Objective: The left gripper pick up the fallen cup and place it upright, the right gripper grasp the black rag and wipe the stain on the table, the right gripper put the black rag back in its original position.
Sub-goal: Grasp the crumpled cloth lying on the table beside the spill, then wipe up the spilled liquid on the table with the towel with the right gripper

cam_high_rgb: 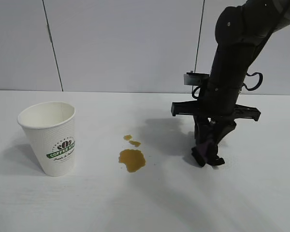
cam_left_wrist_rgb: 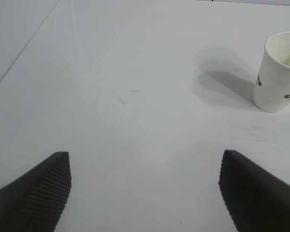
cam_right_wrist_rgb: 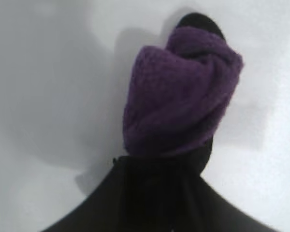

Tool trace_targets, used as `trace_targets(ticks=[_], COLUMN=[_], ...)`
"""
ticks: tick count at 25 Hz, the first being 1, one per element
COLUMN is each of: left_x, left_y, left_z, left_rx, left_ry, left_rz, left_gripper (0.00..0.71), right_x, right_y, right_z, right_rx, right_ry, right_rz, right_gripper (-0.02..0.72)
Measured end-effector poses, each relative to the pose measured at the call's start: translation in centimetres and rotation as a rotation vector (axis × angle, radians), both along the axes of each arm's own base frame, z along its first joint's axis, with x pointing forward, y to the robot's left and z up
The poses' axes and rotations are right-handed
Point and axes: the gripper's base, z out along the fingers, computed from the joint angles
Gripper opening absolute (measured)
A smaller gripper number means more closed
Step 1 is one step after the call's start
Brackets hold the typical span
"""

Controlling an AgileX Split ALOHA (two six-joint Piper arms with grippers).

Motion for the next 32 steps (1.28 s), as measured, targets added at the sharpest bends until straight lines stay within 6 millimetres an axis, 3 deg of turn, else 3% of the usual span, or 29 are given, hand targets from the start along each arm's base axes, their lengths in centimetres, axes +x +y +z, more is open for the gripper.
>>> trace_targets(ticks=[7,15,22,32], left_x=[0.0,0.0,0.0,0.0], left_y=[0.0,0.0,0.0,0.0], left_z=[0.0,0.0,0.0,0.0], left_rx=[-0.001,-0.001,-0.001,-0.001], left_ry=[0.000,0.000,0.000,0.000], left_rz=[0.000,0.000,0.000,0.000], left_gripper=[0.603,0.603,0.603,0.603], right_x=[0.2,-1.9,-3.2,-4.1], right_y=[1.3,7.8,11.3,13.4], right_z=[0.9,1.1,0.8,0.0], right_rx=[0.034,0.133,0.202,0.239], right_ry=[-0.006,-0.034,-0.057,-0.046], right_rz=[0.006,0.091,0.114,0.101], right_gripper=[0.083,0.083,0.083,0.083])
